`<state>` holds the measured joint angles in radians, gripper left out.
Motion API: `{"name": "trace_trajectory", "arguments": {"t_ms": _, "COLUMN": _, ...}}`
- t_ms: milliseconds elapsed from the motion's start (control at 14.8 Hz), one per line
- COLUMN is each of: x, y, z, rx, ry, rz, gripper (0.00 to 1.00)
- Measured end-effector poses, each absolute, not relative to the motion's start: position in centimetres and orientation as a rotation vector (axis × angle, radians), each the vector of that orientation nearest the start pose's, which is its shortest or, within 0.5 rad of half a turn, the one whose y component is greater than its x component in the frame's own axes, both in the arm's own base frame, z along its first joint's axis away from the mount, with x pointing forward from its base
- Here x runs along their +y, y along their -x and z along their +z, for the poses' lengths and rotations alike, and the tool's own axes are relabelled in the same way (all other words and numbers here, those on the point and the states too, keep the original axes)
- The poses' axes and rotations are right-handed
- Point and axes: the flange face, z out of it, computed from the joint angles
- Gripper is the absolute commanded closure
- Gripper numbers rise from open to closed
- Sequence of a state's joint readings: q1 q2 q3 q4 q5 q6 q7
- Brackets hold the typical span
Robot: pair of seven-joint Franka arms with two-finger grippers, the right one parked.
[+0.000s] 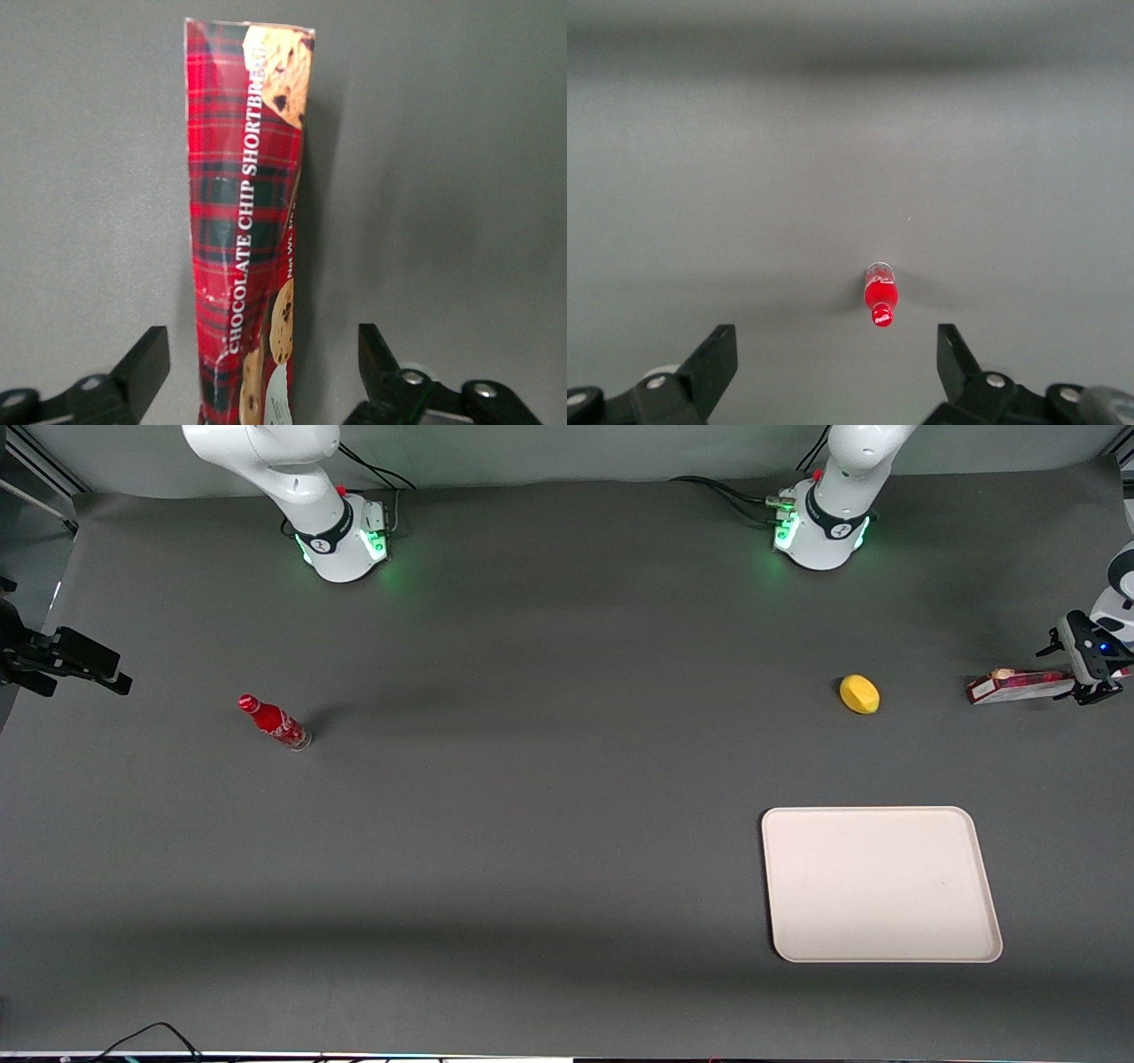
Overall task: Place red cookie box on tray
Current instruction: 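Lift the shortbread box upright with the left gripper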
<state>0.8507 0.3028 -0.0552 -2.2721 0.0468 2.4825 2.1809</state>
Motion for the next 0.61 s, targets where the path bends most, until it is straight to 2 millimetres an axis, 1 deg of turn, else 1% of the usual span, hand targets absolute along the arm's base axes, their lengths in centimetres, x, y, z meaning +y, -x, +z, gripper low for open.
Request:
{"name": "trace_trajectory", "arguments": {"t_ms": 67, "x": 37.56, "y": -36.89, "z": 21.54, "rx": 2.114, "ry": 2.445, "rz": 0.029, "gripper": 0.72}}
{"name": "trace_trajectory", "arguments": {"t_ms": 135, "x": 37.58, "y": -36.89, "z": 21.54, "rx": 2.117, "ry": 2.443, "rz": 0.028, "gripper": 0.95}}
{"name": "trace_trajectory", "arguments": {"t_ms": 202, "x": 37.59, "y": -36.89, "z": 21.55, "rx": 2.119, "ry": 2.439, "rz": 0.028, "gripper": 1.00}}
{"name": "trace_trajectory", "arguments": {"t_ms": 607, "x": 37.75, "y": -37.46, "z": 22.02, "rx": 2.125, "ry": 2.414, "rz": 0.023, "gripper": 1.00}}
